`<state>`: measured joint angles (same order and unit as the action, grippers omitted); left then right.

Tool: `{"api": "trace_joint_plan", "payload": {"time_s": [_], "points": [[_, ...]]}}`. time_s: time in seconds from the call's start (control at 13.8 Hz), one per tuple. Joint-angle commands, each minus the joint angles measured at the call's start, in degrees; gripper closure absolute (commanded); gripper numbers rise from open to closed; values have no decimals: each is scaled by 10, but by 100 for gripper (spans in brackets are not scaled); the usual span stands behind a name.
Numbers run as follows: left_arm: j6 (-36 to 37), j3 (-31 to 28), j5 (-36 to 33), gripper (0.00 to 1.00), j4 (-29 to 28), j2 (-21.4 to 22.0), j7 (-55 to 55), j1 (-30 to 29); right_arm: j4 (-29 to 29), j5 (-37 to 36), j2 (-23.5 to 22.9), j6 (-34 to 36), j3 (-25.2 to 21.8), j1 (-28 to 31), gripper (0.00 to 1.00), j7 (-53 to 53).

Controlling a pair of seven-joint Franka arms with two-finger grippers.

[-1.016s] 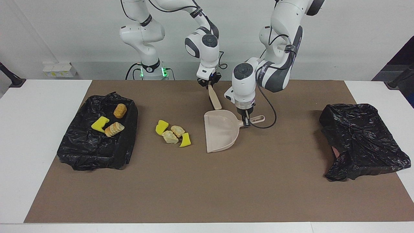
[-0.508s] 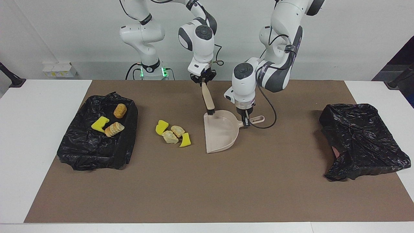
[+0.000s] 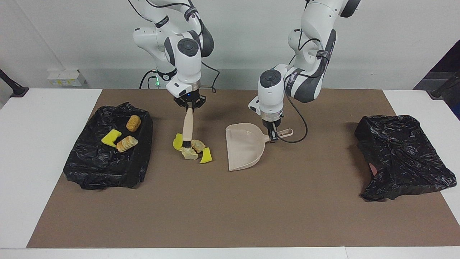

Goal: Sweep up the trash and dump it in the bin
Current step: 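Sweep the remaining sponge and bread toward the dustpan with the right gripper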

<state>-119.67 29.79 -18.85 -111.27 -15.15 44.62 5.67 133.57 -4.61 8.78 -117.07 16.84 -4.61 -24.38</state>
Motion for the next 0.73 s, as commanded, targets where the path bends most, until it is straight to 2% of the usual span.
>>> {"api": "trace_joint_plan", "payload": {"time_s": [0.0,0.15,0.36,0.51,0.65], "points": [[-19,-3,7,100,-24,19,-29,1,-4,-44,-39,6,-35,5,100,26],[-17,-3,7,100,-25,19,-35,2,-17,-79,-82,4,-62,6,100,33],[-1,-1,7,100,-25,21,-54,3,-23,-81,-104,-7,-64,4,100,51],[1,0,7,100,-25,21,-59,4,-40,-60,-123,-7,-61,-2,100,50],[5,1,7,100,-25,24,-59,9,-71,0,-162,-11,-59,-19,100,50]]}}
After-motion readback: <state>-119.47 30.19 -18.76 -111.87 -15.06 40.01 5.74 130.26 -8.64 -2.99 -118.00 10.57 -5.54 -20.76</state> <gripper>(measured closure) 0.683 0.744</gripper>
